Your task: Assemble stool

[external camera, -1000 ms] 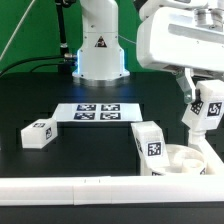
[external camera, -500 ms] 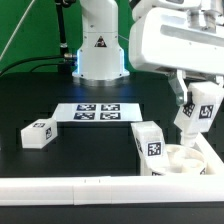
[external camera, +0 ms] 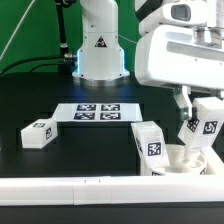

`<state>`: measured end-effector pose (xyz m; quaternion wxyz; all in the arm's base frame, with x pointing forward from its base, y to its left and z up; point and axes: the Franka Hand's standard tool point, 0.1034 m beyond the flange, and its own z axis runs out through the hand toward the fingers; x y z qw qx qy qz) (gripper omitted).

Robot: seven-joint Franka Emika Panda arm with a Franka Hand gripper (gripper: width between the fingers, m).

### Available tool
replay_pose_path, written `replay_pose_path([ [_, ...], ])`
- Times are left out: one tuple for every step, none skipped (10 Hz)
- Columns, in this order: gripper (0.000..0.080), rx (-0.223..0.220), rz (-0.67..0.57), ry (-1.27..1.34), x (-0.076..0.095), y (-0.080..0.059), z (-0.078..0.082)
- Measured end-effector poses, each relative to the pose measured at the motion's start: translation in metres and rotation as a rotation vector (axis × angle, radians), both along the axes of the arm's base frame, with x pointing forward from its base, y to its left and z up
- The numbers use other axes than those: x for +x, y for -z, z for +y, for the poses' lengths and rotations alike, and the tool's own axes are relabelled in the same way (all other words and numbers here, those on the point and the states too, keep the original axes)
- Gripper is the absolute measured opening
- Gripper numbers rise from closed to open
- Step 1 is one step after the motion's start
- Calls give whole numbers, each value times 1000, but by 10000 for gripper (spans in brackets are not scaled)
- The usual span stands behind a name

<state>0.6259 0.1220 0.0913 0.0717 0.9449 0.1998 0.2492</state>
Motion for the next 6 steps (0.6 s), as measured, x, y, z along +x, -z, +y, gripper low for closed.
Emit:
replay_pose_path([
  [325, -3, 4, 0, -1, 3, 0],
  [325, -5, 5, -1, 0, 5, 0],
  [325, -6, 3, -3, 2, 5, 1],
  [325, -8, 0, -5, 5, 7, 1],
  [325, -10, 4, -7, 4, 10, 2],
  [325, -11, 7, -11, 3, 12, 5],
])
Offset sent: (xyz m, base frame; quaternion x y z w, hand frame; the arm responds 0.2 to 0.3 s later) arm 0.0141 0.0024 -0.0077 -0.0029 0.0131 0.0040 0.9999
